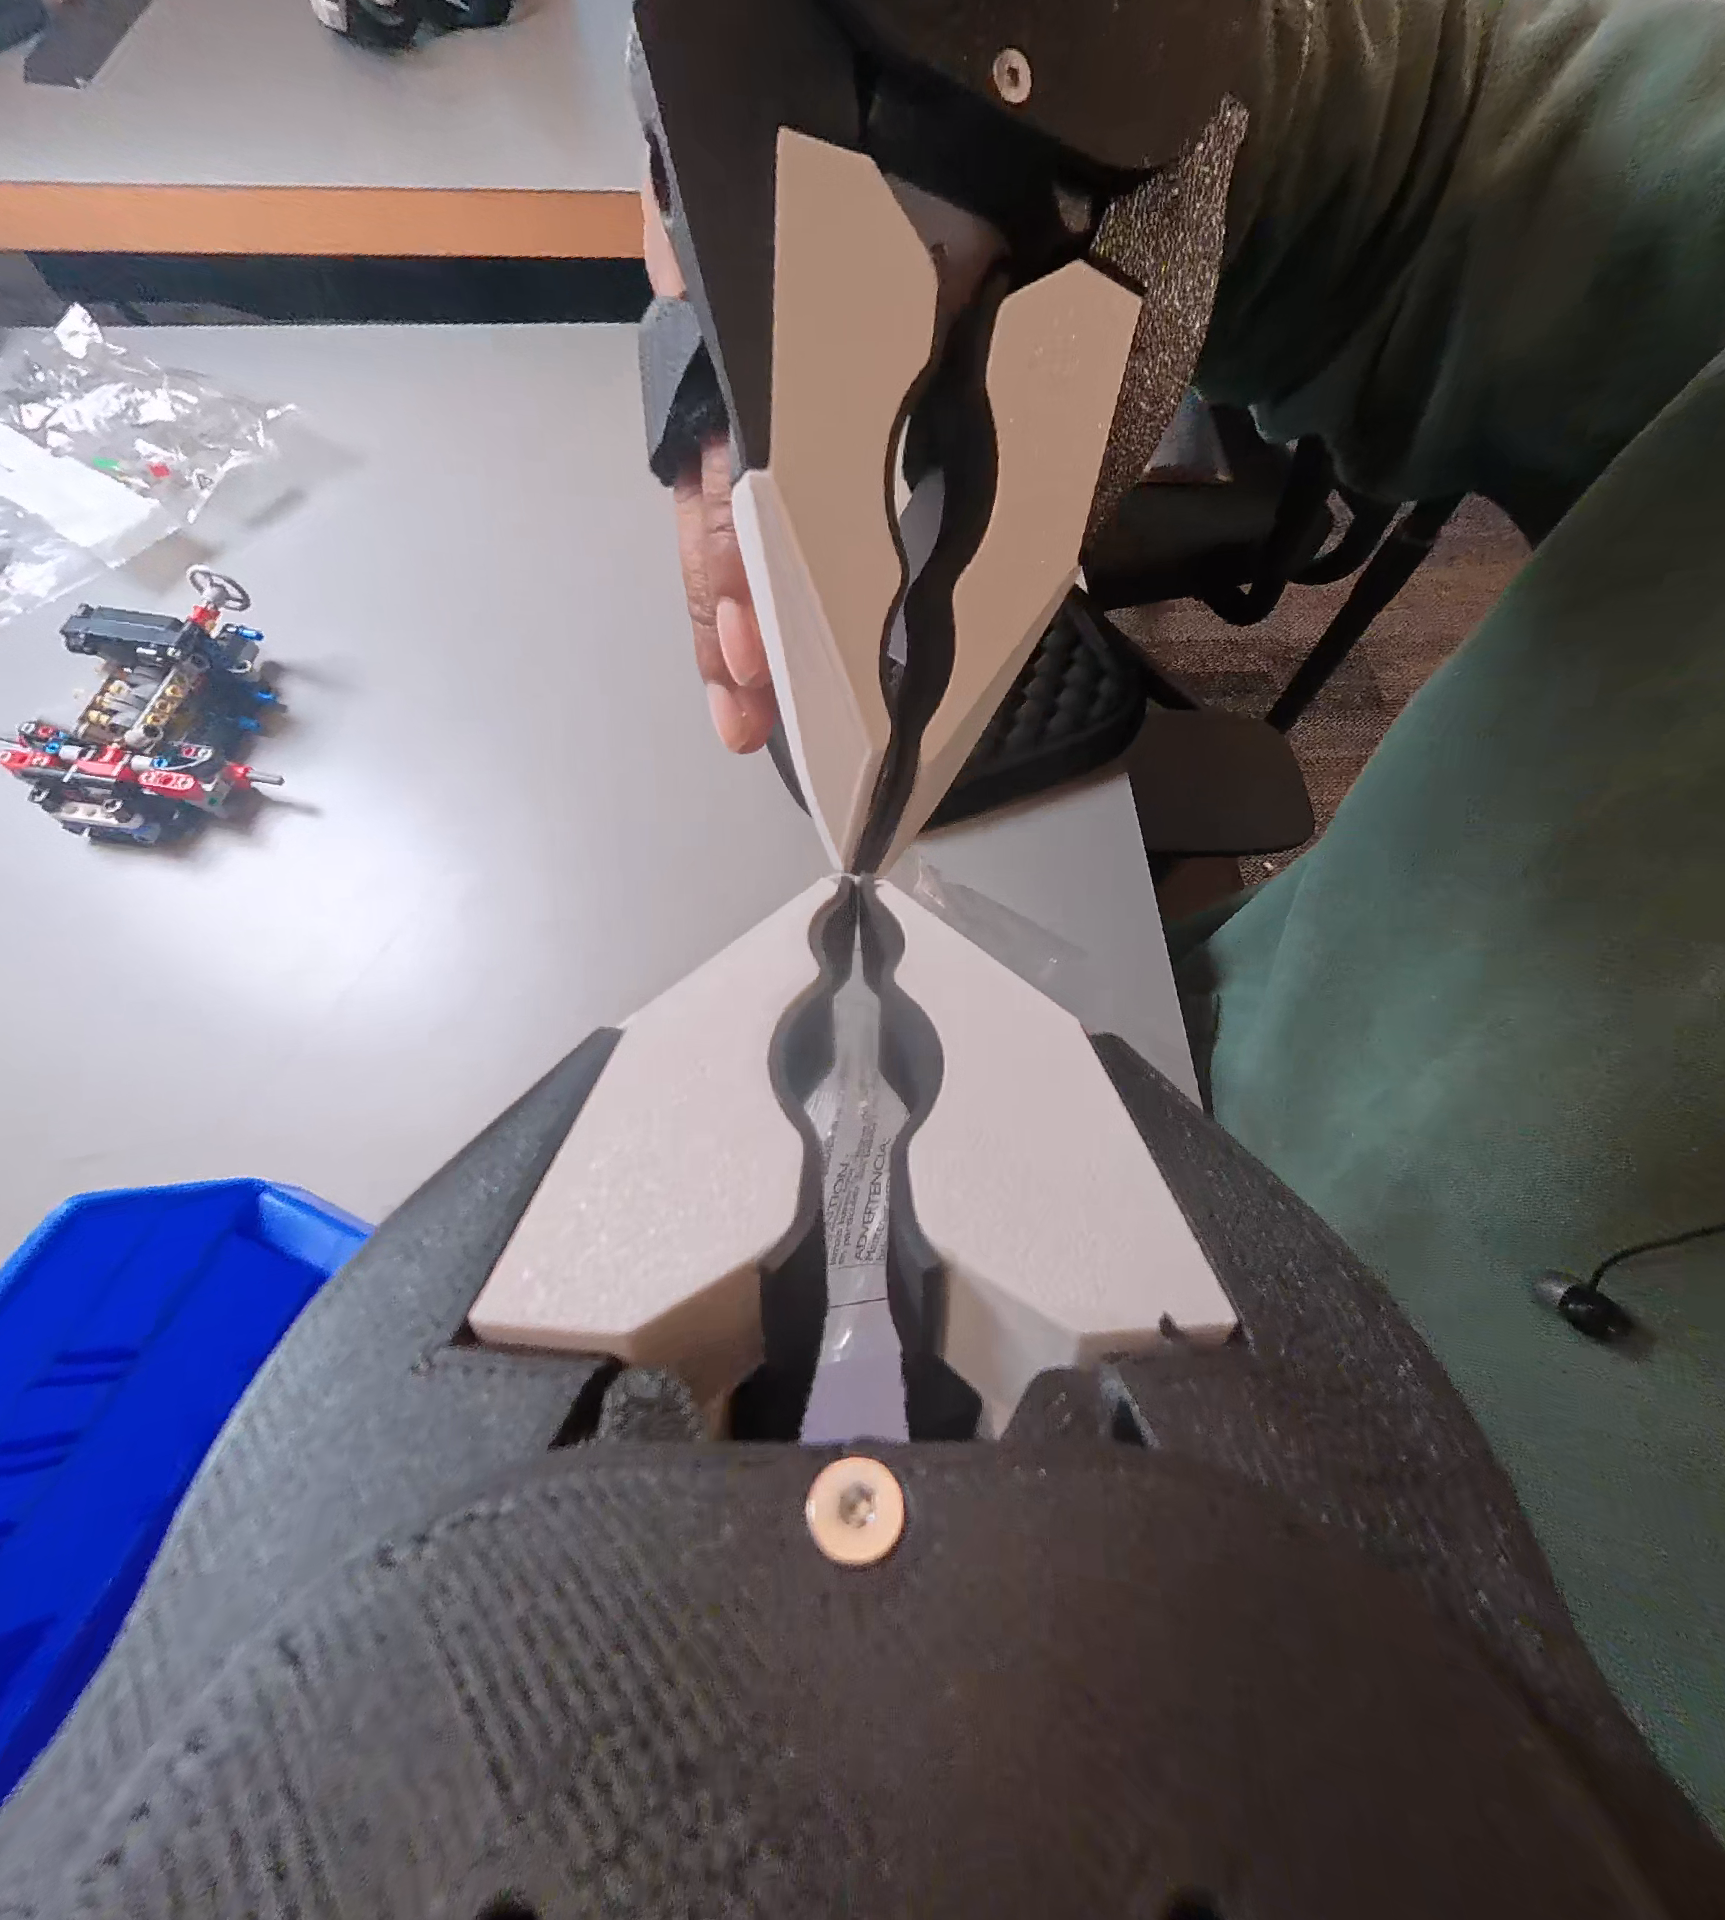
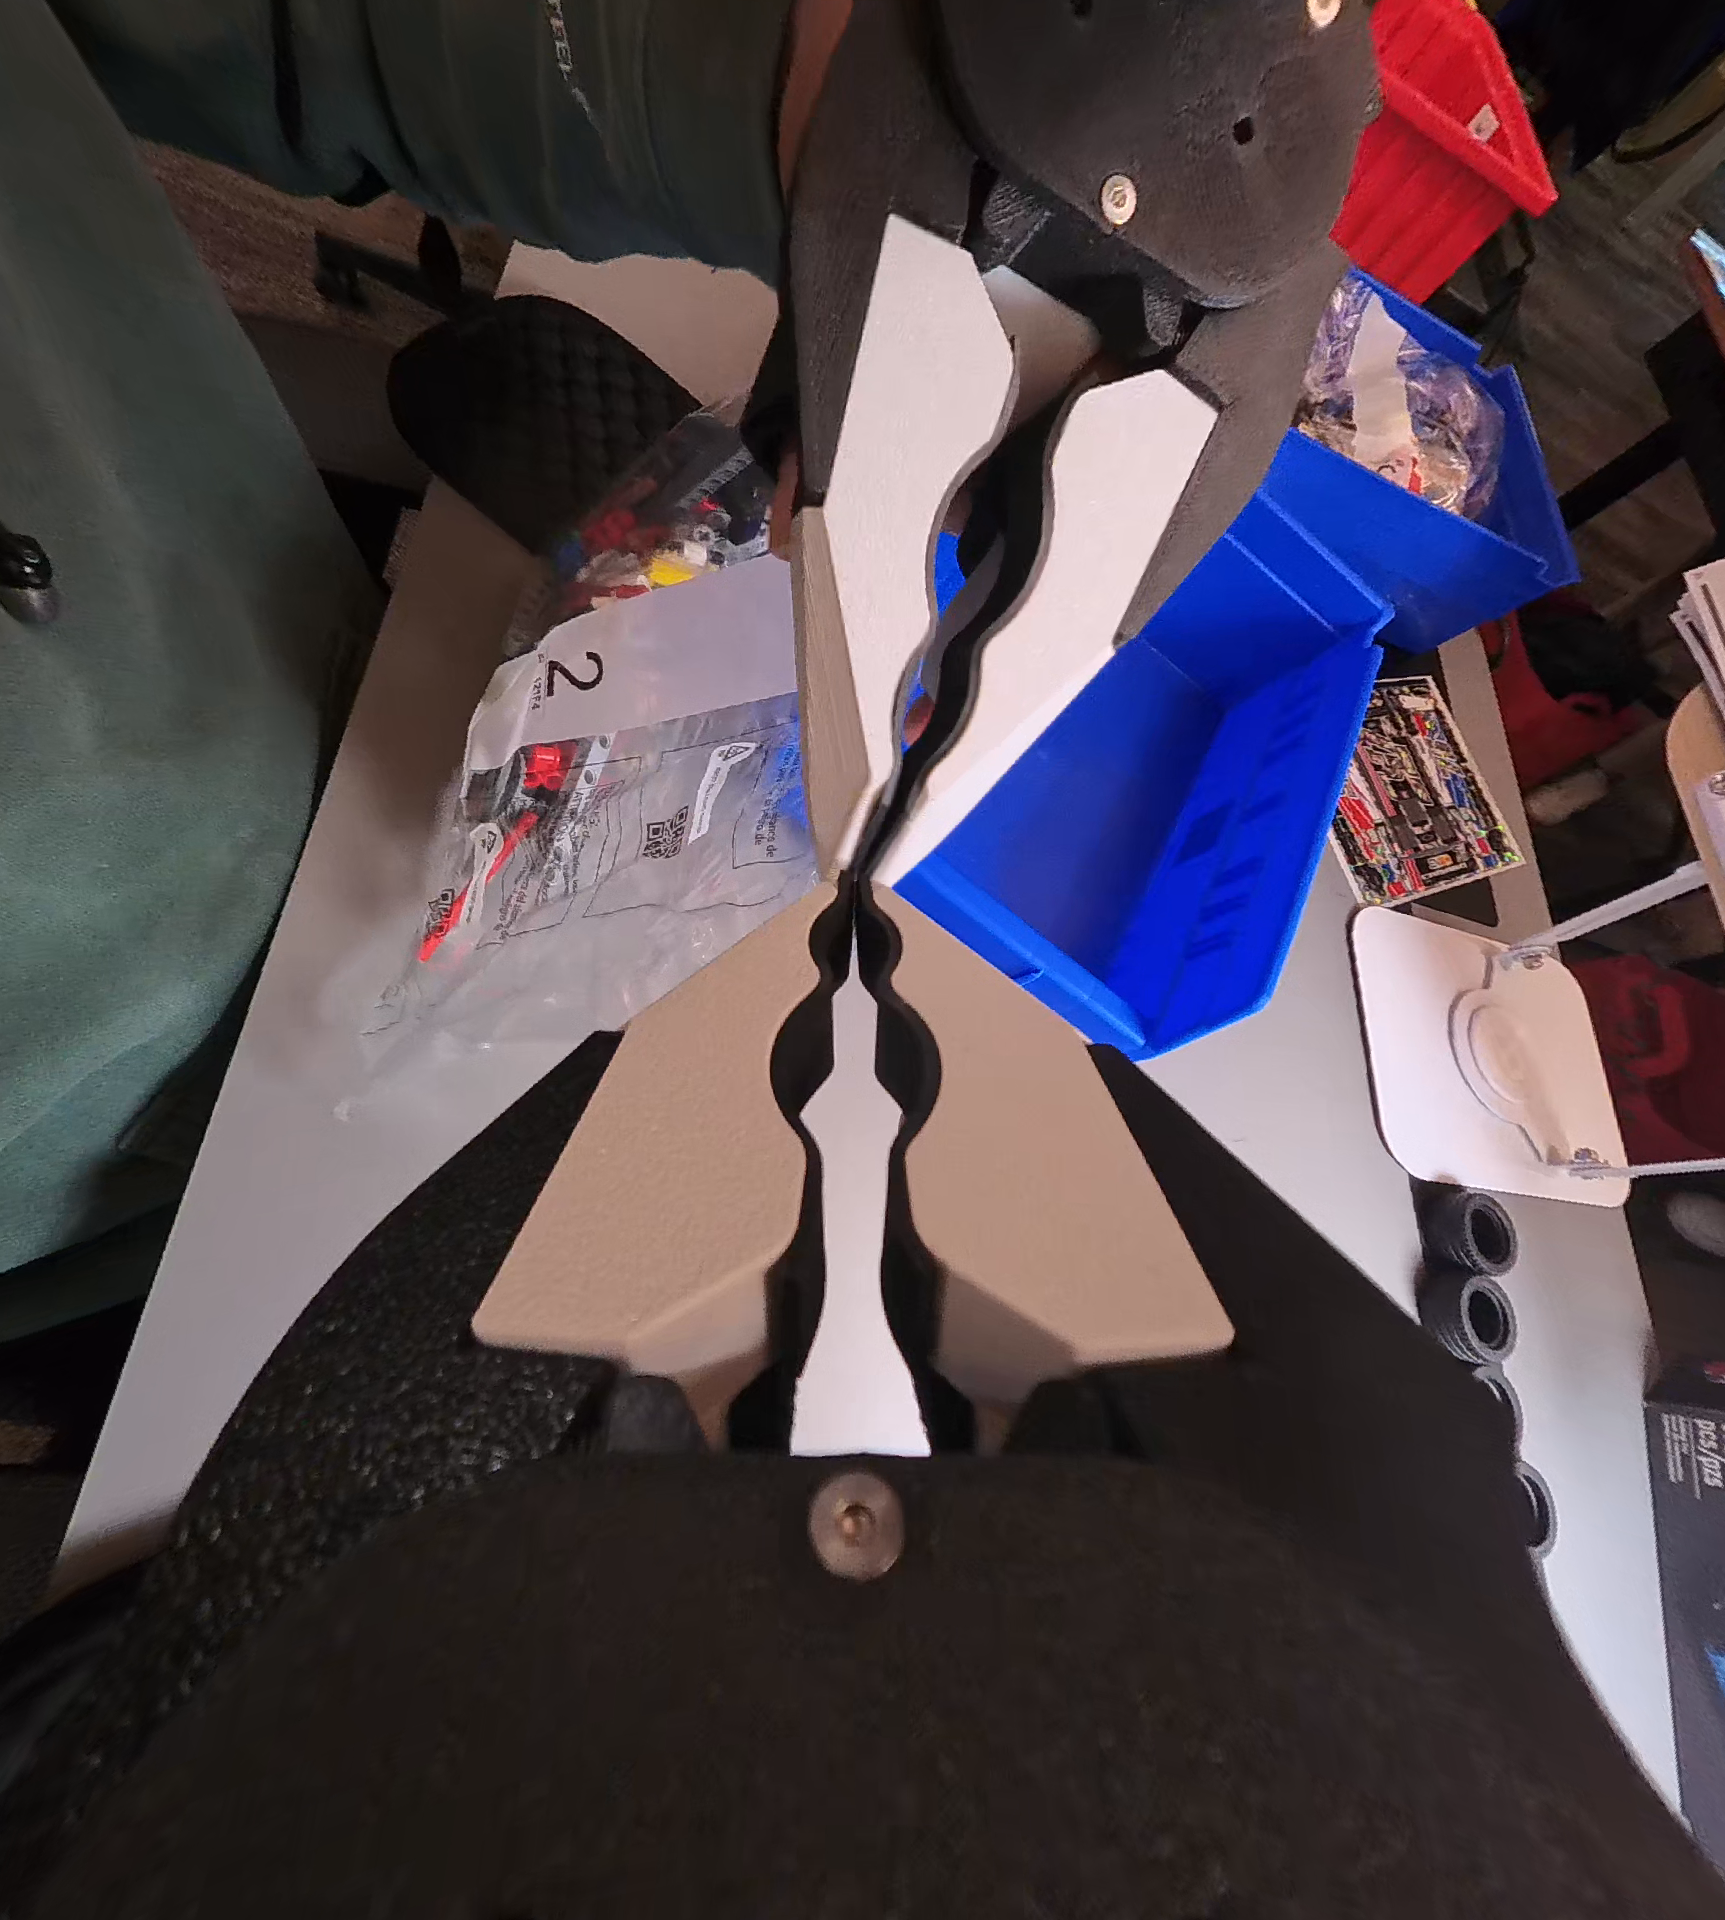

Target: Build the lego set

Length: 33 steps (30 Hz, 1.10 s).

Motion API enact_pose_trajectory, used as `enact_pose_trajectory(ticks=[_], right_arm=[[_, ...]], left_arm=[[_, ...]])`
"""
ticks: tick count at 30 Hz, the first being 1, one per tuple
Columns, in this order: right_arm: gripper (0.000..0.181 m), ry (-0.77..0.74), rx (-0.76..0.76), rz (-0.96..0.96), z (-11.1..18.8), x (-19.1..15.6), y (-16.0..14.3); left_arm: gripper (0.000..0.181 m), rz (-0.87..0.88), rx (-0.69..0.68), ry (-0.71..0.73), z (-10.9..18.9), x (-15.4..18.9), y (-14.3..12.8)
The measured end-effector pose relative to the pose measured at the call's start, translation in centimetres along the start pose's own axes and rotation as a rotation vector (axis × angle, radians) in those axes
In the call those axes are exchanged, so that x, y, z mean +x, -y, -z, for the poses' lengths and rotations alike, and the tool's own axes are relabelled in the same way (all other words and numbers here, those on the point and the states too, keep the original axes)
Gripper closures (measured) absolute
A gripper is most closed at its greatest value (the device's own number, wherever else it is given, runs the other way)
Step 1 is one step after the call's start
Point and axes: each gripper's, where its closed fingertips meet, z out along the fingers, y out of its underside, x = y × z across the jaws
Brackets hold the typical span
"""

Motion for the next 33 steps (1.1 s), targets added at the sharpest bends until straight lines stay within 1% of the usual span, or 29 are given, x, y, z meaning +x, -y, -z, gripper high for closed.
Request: enact_pose_trajectory(ticks=[11, 13, 15, 17, 20, 24, 26, 27, 28, 29, 30, 31, 32, 33], right_arm=[[0.181, 0.022, 0.006, -0.023, 0.1, -0.3, 0.3], [0.181, 0.012, 0.021, -0.022, 0.2, -0.2, 0.5], [0.181, 0.007, 0.032, -0.011, 0.4, -0.1, 0.7], [0.181, -0.020, 0.019, 0.044, 0.3, -0.1, 0.7], [0.181, -0.102, 0.012, 0.167, 0.1, 0.0, 1.3], [0.181, -0.270, -0.040, 0.449, -0.1, 0.4, 2.0], [0.181, -0.318, -0.059, 0.561, -0.3, 0.3, 2.1], [0.181, -0.333, -0.052, 0.604, -0.3, 0.1, 2.2], [0.181, -0.297, -0.019, 0.652, -0.5, -1.1, 2.5], [0.181, -0.294, -0.015, 0.683, -0.4, -1.9, 2.7], [0.181, -0.331, -0.030, 0.733, -0.3, -2.0, 2.6], [0.181, -0.348, -0.032, 0.728, 0.0, -1.9, 2.3], [0.181, -0.336, -0.026, 0.668, 0.2, -1.7, 1.7], [0.181, -0.325, -0.001, 0.612, 0.4, -1.5, 1.5]], left_arm=[[0.181, 0.012, -0.013, -0.004, 0.1, 0.4, 0.1], [0.181, 0.003, 0.017, 0.001, 0.4, 0.3, 0.4], [0.181, 0.033, 0.047, -0.026, 0.5, 0.5, 0.6], [0.181, 0.086, 0.055, -0.059, 0.5, 0.5, 0.5], [0.181, 0.231, 0.069, -0.173, 1.2, 0.7, 0.5], [0.181, 0.330, 0.074, -0.265, 2.0, 0.6, 0.6], [0.181, 0.369, 0.071, -0.306, 2.1, 0.7, 0.5], [0.181, 0.387, 0.072, -0.307, 2.2, 0.5, 0.4], [0.181, 0.407, 0.074, -0.261, 2.5, -0.6, 0.0], [0.181, 0.451, 0.106, -0.242, 3.3, -1.8, -0.3], [0.181, 0.456, 0.117, -0.251, 3.9, -1.8, -0.8], [0.181, 0.408, 0.076, -0.242, 3.6, -0.9, -1.7], [0.181, 0.370, 0.049, -0.246, 3.2, 0.1, -2.0], [0.181, 0.355, 0.047, -0.239, 3.0, 0.5, -1.8]])
